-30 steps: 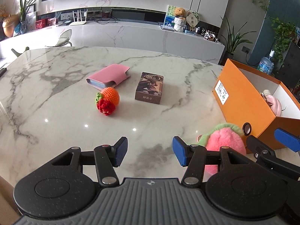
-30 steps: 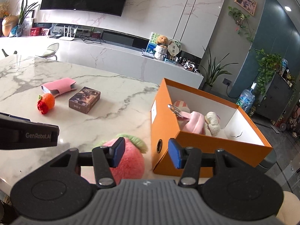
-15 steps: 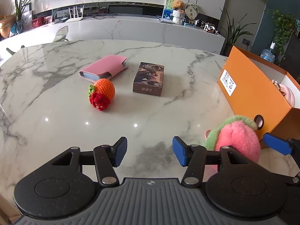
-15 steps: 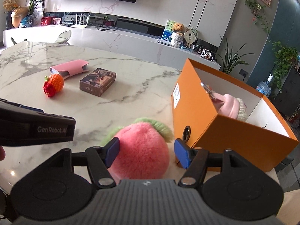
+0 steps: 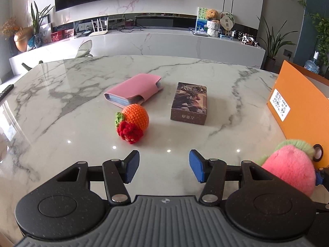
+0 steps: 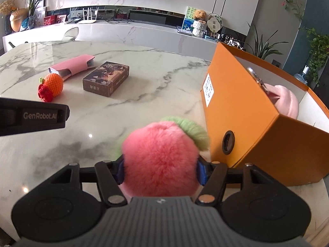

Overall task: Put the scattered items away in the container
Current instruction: 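Grasp the pink fluffy pompom fruit with the right tool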

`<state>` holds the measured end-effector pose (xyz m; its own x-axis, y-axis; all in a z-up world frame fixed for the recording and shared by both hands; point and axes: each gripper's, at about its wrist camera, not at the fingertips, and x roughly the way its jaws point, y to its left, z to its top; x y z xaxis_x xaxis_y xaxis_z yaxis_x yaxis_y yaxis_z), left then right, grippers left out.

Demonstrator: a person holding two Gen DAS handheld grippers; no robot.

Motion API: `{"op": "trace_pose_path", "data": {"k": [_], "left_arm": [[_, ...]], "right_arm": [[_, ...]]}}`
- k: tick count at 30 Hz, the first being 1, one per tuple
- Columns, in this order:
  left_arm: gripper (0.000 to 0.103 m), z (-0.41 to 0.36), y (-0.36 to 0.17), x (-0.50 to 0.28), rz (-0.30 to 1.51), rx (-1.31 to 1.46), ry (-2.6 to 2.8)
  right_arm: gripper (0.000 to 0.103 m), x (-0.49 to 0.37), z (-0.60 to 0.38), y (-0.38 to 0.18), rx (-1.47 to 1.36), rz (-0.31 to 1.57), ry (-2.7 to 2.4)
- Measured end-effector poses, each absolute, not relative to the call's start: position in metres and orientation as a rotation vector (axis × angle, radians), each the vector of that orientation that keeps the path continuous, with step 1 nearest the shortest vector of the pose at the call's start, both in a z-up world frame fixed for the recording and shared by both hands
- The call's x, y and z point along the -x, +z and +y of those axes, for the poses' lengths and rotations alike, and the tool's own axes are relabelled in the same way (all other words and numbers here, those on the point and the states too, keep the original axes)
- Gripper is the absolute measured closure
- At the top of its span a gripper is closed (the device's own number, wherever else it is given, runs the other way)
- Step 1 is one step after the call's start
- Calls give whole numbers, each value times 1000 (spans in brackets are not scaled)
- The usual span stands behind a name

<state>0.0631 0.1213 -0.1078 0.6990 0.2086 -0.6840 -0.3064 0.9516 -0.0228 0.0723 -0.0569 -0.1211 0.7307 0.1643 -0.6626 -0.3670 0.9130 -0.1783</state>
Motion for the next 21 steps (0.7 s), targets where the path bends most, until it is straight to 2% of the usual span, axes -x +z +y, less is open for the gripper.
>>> {"op": "trace_pose_path", "data": {"k": [2,5,10,21], "left_arm": [[40,124,-110,-68,746,124,307],[35,132,-110,-75,740,121,349],[28,144,-110,-90,713,77,410],[27,167,-114,-119,702,86,417]], "right_arm": [[50,-78,-48,-121,332,685,309],[53,-87,-34,-118,375,648,333],[55,-105,-10,-116,401,617,387],[60,-132,25,-110,400,592,391]]}}
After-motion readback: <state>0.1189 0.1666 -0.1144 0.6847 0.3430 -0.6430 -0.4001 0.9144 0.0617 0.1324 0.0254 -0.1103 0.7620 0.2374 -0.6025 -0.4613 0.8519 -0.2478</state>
